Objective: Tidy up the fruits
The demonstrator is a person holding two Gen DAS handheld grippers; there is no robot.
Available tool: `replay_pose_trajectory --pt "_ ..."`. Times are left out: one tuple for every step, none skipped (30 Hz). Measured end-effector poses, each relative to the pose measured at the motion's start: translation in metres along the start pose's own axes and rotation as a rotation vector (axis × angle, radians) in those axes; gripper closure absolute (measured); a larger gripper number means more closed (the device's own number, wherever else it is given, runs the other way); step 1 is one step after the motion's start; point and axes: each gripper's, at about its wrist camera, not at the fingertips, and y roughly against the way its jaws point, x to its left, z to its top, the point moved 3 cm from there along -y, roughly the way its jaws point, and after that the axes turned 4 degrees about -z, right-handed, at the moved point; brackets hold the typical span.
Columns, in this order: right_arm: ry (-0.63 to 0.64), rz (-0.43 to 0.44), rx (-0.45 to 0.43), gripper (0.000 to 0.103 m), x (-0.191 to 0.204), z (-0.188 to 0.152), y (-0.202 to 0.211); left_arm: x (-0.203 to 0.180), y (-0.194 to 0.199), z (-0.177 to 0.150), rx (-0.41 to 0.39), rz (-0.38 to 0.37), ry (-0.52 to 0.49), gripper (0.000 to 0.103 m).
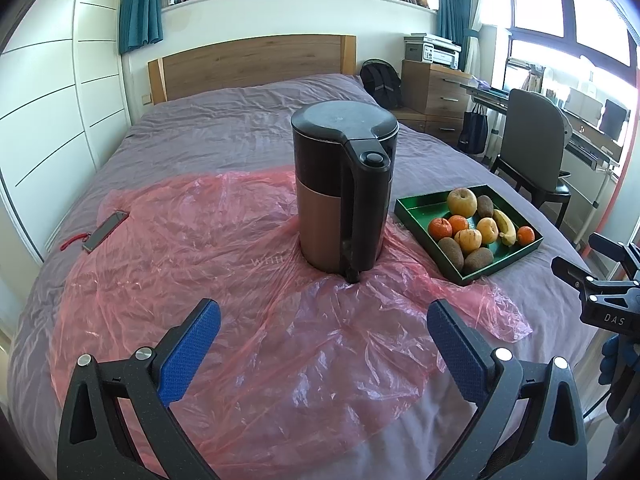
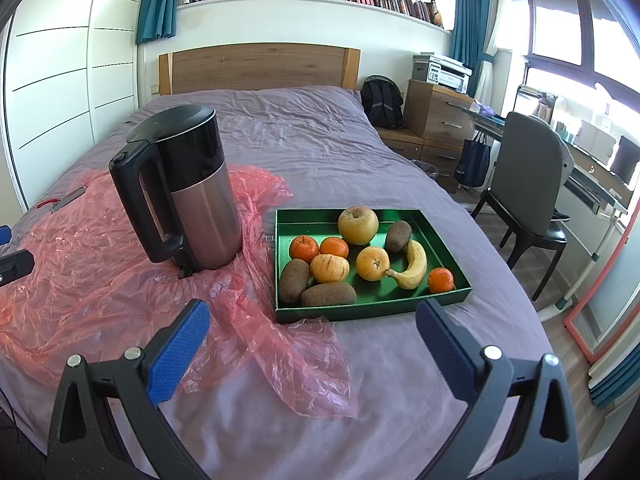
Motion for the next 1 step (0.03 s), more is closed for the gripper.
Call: replay_pose_trajectory --pt "0.0 0.0 0.0 0.0 0.0 -0.0001 0.0001 0.0001 -0.0002 0.0002 0.001 -0.002 0.0 0.001"
